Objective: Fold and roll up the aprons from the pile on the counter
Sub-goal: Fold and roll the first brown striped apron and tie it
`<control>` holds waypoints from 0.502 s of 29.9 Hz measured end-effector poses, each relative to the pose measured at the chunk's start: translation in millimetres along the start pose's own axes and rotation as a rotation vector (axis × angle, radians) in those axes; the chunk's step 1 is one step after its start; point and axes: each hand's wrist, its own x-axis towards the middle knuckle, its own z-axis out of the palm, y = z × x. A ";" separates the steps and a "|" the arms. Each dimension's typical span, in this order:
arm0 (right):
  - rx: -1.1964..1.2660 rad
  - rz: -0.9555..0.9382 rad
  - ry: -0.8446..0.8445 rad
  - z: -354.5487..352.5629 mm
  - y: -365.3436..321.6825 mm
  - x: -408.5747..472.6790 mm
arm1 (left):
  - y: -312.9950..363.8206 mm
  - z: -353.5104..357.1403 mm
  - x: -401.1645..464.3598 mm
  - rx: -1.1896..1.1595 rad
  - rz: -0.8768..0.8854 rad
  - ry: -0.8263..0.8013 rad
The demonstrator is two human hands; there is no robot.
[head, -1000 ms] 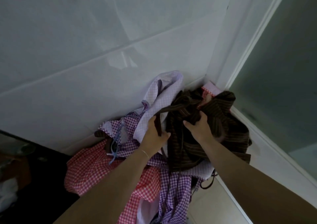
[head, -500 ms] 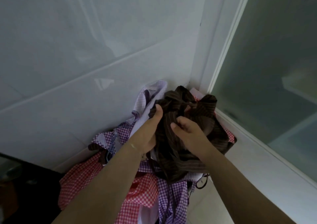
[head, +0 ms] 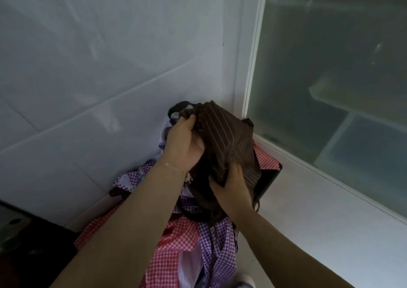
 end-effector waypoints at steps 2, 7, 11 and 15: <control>0.094 0.194 0.008 -14.7 13.0 9.2 | 8.5 11.0 -6.6 -0.022 0.121 -0.013; 0.146 0.270 0.199 -95.7 38.3 30.0 | 51.9 22.9 -25.4 0.053 0.509 0.129; 0.153 0.109 0.304 -156.9 34.4 63.4 | 73.8 2.6 -17.8 0.540 0.597 0.315; 0.222 -0.110 0.122 -199.3 -7.4 70.8 | 65.7 -6.3 -24.4 1.649 0.270 0.483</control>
